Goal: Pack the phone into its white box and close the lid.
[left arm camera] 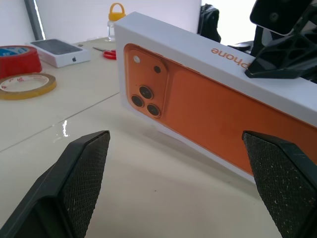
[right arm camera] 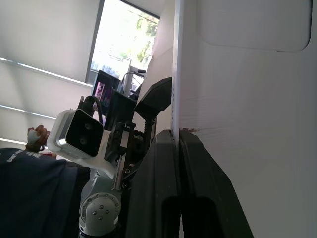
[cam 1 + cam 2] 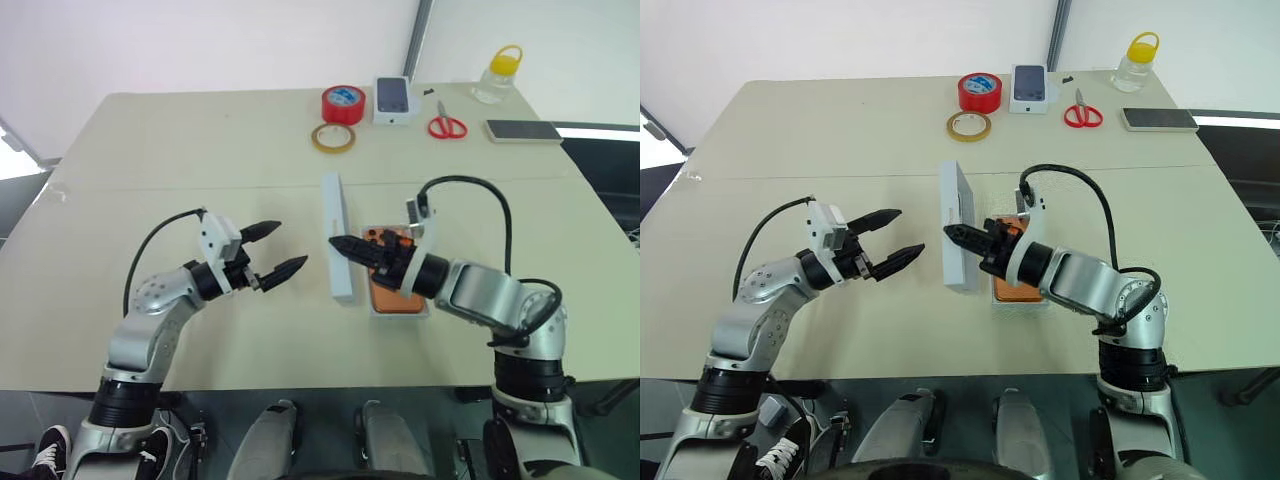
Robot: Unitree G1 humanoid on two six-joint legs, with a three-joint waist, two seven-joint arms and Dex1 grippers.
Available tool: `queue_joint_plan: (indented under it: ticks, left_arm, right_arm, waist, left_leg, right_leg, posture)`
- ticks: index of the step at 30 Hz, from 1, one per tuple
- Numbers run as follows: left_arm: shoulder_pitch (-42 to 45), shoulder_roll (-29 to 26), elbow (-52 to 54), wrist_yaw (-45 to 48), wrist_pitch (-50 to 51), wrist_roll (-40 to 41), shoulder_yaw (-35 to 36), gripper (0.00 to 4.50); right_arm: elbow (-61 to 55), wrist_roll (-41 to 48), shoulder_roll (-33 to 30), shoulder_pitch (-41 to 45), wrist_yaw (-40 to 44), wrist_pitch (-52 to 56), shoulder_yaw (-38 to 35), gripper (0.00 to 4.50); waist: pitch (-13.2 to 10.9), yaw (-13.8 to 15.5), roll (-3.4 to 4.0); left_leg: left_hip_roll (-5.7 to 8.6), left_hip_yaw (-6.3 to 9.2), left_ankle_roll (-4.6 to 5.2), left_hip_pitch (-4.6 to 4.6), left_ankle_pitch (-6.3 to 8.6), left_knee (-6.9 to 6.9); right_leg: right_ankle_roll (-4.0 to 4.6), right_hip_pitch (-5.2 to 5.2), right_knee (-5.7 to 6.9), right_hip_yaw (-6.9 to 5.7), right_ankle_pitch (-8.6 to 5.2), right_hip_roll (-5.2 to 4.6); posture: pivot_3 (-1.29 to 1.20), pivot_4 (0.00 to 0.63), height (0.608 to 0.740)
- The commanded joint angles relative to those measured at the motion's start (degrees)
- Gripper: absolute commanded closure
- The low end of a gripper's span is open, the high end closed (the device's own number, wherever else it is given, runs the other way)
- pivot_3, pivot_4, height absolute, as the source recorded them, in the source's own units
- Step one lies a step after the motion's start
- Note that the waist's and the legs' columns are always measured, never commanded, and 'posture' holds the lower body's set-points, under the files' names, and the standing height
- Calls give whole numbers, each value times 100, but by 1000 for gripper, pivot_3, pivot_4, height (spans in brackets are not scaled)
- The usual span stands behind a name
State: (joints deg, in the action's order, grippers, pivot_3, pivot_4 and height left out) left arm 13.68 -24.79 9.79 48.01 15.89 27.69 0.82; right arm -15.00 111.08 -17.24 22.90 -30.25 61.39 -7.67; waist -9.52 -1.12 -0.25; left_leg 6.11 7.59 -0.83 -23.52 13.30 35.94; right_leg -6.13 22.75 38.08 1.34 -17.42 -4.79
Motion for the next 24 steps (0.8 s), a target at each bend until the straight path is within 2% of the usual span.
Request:
queue_joint_plan:
  ticks: [1,8,14,20,23,24]
  left_arm:
    - [-54,50,303,6,-23,63,-61,854]
    - [-94,486,281,-302,-130,-288,-516,4463]
    - [178,1029,-227,-578,-281,-646,-868,4463]
    - [329,1257,-569,-533,-409,-821,-1074,4463]
    - [449,1383,-764,-531,-455,-858,-1105,4500]
    - [489,1423,-821,-533,-482,-880,-1123,4500]
  right_arm:
    - [-74,192,-155,-91,16,-168,135,4500]
    - [204,192,-159,-207,-30,-316,166,4500]
    - [485,192,-98,-179,-138,-348,6,4500]
    - [628,192,-97,-149,11,-232,-242,4500]
    - [678,192,-145,-119,-5,-227,-335,3554]
    - [687,192,-147,-119,-25,-239,-375,3019]
  waist:
    - [0,12,0]
    - [0,29,-1]
    - [0,33,-2]
    - [0,33,-2]
    - [0,36,-2]
    - [0,36,-2]
  left_leg:
    - [0,0,0,0,0,0]
    - [1,0,0,0,0,0]
    - [2,0,0,0,0,2]
    - [0,0,0,1,0,1]
    - [1,0,0,1,0,3]
    - [2,0,0,0,0,3]
  right_leg:
    - [0,-1,0,0,0,0]
    - [0,-3,-4,0,0,-2]
    - [0,-5,-4,-1,0,0]
    - [0,-5,-3,-1,0,3]
    - [0,-8,-3,-1,0,2]
    - [0,-7,-4,-1,0,2]
  posture:
    - [0,150,740]
    - [0,150,740]
    - [0,150,740]
    - [0,150,740]
    - [0,150,740]
    - [0,150,740]
